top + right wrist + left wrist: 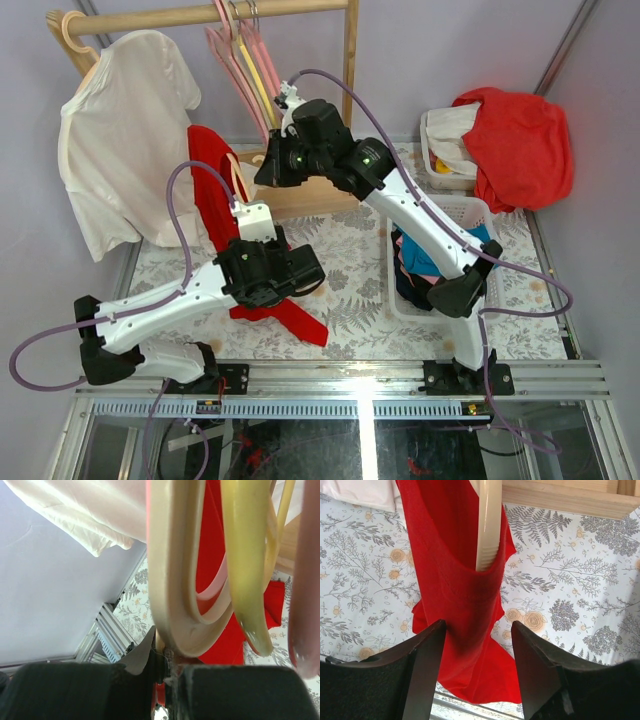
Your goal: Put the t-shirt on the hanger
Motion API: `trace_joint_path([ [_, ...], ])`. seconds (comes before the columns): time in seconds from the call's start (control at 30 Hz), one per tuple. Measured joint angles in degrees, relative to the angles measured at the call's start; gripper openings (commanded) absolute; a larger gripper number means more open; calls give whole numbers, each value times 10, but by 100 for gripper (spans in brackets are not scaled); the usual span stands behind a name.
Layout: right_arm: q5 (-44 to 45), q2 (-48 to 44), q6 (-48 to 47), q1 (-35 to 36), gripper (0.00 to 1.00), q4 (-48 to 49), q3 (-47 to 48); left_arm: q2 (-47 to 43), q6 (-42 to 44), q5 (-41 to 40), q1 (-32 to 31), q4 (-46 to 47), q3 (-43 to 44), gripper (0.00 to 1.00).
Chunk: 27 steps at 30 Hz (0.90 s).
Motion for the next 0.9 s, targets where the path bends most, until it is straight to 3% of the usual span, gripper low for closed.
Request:
trace_joint_path([
  [0.53, -42, -14, 13, -5, 0, 14, -6, 4, 16, -23, -4, -2, -1, 0],
  [0.7, -52, -14, 15, -4, 0, 28, -14, -5, 17, -23, -5, -3, -2, 2],
  [0.8, -54, -14, 15, -4, 0, 31, -15, -15, 18, -23, -5, -3, -2, 26],
  [0.9, -57, -14, 16, -4, 0, 32, -15, -23, 17, -23, -4, -5, -2, 40],
])
